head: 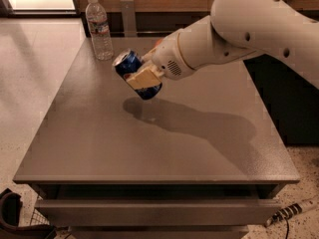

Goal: Knock pepsi can over

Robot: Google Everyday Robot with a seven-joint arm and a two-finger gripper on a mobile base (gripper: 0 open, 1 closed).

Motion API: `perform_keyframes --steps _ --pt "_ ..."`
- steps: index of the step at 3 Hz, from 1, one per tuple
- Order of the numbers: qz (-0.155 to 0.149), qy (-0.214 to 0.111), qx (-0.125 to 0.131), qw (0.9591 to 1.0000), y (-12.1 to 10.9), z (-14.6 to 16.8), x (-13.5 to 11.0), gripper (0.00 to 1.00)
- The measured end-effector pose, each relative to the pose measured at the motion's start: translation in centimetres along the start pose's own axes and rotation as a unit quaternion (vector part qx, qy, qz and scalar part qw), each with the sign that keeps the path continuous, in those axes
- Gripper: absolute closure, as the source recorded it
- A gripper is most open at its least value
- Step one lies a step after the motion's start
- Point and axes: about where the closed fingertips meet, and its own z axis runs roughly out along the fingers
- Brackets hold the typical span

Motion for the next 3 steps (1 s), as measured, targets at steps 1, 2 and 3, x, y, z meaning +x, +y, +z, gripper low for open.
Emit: perform_keyframes --steps 1,2,3 --pt "-0.007 0.064 -0.014 0.9978 0.1 0.0 0.7 1.0" --pt "-0.013 0.116 -0.032 0.9927 0.5 0.4 1.6 1.0" --pt "-0.02 0.157 -0.045 0.9863 1.1 1.1 2.3 1.0"
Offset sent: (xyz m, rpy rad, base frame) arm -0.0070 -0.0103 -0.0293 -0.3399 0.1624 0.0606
